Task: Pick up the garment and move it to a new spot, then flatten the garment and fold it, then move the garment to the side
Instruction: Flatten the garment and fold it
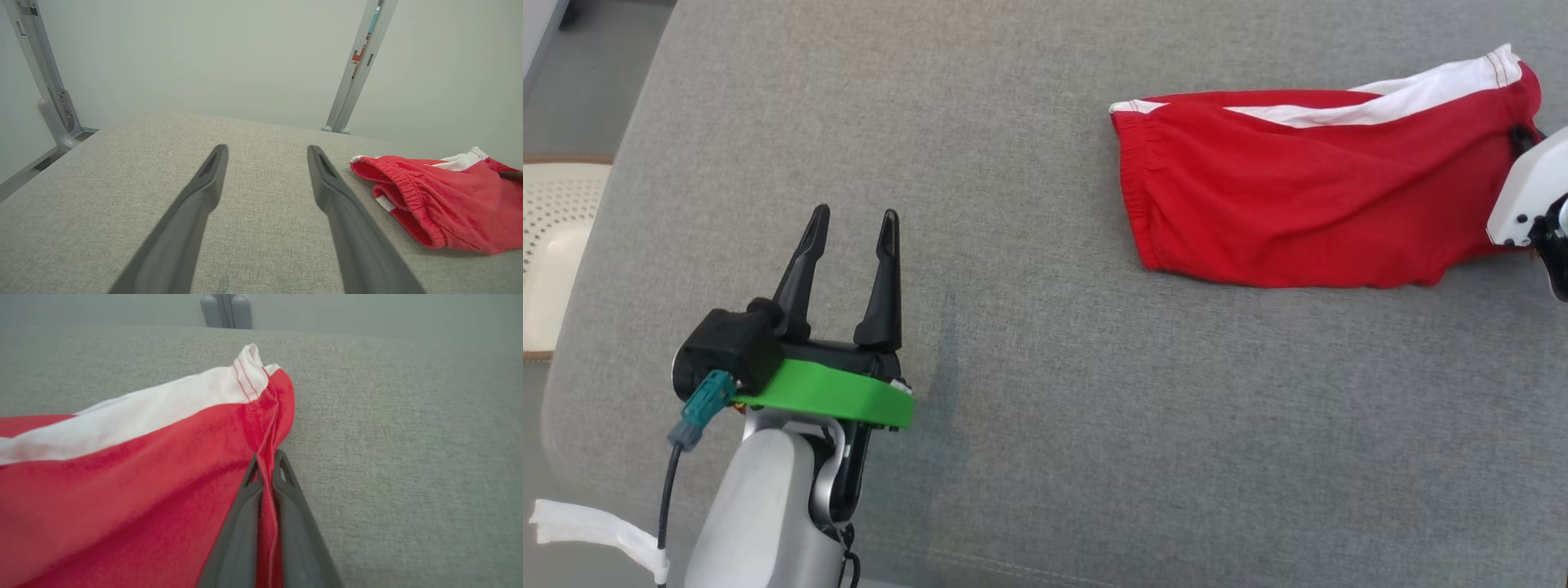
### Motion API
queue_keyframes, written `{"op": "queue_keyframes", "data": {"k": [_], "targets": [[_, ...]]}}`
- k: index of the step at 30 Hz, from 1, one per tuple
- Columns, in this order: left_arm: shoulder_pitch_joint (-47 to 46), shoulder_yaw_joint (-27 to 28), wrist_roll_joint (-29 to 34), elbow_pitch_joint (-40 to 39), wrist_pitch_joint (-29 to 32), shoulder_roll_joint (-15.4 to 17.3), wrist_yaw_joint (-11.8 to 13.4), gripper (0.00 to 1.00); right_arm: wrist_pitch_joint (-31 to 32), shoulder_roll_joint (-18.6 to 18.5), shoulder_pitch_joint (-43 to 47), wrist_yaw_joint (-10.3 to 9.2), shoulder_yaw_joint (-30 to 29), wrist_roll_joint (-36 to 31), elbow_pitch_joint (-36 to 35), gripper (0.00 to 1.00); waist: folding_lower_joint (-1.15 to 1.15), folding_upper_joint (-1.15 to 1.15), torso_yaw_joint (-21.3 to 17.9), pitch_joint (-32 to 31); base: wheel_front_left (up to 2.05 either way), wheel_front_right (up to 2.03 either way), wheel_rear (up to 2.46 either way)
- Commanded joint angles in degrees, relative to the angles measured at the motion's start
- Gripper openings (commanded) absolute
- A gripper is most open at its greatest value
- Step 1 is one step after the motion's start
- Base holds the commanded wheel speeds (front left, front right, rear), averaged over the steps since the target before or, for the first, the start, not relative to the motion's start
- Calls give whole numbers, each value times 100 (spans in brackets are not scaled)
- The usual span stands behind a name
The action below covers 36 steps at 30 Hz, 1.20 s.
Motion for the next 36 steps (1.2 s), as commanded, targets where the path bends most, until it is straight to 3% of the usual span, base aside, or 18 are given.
{"op": "queue_keyframes", "data": {"k": [1, 13, 23, 36], "targets": [[136, 25, 28, 42, 3, 76, 5, 100, -183, -14, 130, -14, -82, -59, 85, 0, 0, 0, -341, -359, 0, 0, 0], [396, -62, -36, 426, 3, 142, 5, 100, -794, -59, 226, -13, -431, -669, 692, 0, 0, 0, -629, -1078, 0, 0, 0], [391, -217, -91, 531, 2, 81, 5, 100, -519, 739, -63, -13, 17, -1214, 453, 0, 0, 0, -505, -1265, 0, 0, 0], [121, -565, -293, 564, 2, 8, 5, 100, 162, 1577, -33, -13, 609, -1521, 295, 0, 0, 0, 213, -1027, 0, 0, 0]]}}
